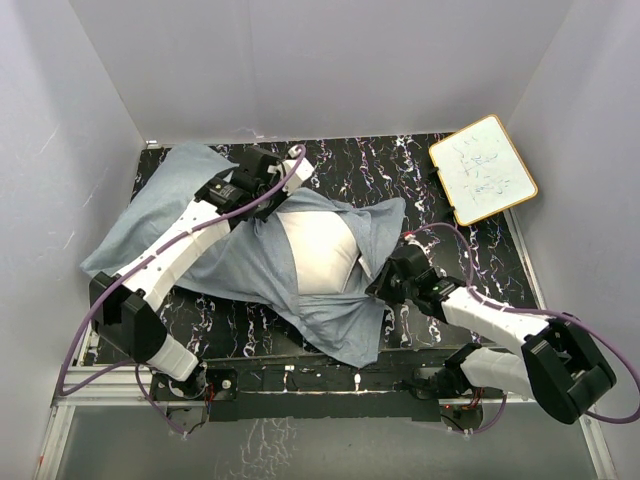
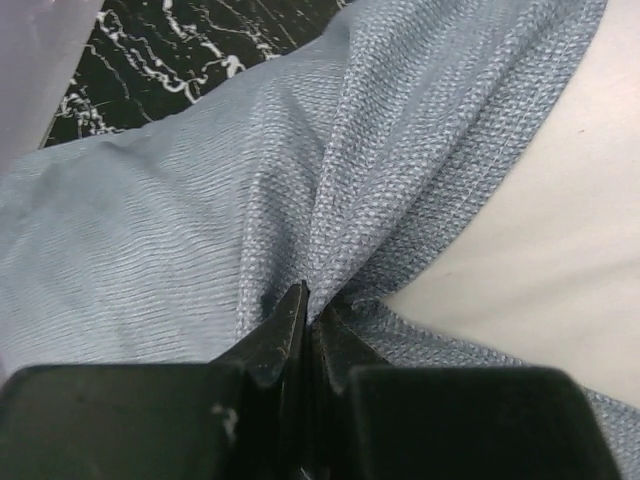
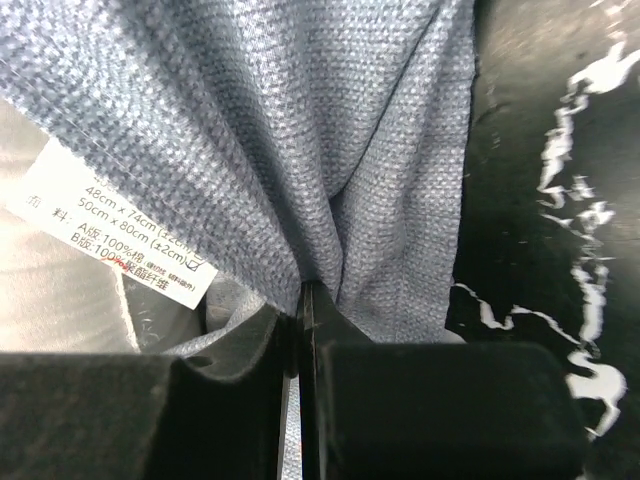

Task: Remove the pillowcase from the pillow

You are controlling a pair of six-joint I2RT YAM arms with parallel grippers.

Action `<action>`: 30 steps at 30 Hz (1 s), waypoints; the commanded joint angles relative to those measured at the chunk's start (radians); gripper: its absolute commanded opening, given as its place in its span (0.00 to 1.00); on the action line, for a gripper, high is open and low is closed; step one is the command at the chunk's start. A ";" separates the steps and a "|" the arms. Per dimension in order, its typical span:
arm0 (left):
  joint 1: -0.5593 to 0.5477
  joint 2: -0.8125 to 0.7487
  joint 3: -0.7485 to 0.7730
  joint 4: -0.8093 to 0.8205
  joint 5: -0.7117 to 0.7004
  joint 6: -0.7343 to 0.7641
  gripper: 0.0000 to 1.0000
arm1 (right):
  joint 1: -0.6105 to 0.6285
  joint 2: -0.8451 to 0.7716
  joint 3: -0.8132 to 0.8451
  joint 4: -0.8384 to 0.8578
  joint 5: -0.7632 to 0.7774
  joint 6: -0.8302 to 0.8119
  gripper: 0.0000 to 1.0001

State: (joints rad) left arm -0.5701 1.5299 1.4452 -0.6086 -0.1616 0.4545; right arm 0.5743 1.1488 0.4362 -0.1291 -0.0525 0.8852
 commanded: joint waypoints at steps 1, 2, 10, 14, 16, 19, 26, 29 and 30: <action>0.020 -0.076 0.077 -0.037 -0.055 0.027 0.00 | -0.018 -0.056 0.111 -0.195 0.157 -0.060 0.08; 0.020 -0.078 0.087 -0.049 -0.036 0.013 0.00 | -0.018 -0.066 0.158 -0.236 0.173 -0.073 0.10; 0.020 -0.069 0.096 -0.133 0.115 -0.079 0.00 | 0.010 -0.179 0.444 -0.324 0.143 -0.049 0.50; 0.020 -0.063 0.097 -0.147 0.158 -0.111 0.00 | 0.046 -0.165 0.441 -0.207 0.017 0.057 0.69; 0.020 -0.060 0.099 -0.158 0.164 -0.115 0.00 | 0.060 -0.132 0.415 -0.144 -0.021 0.094 0.75; 0.020 -0.058 0.105 -0.176 0.167 -0.116 0.00 | 0.063 -0.081 0.350 -0.023 -0.048 0.122 0.79; 0.021 -0.069 0.104 -0.210 0.165 -0.087 0.00 | 0.061 0.102 0.313 -0.029 0.010 0.129 0.98; 0.020 -0.071 0.097 -0.213 0.162 -0.076 0.00 | 0.061 0.164 0.246 0.118 0.005 0.150 0.98; 0.019 -0.070 0.099 -0.217 0.163 -0.074 0.00 | 0.062 0.188 0.233 0.180 -0.013 0.157 0.98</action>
State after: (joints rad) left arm -0.5533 1.5017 1.5242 -0.7746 -0.0105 0.3672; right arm 0.6353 1.2819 0.7227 -0.1493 -0.0708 1.0111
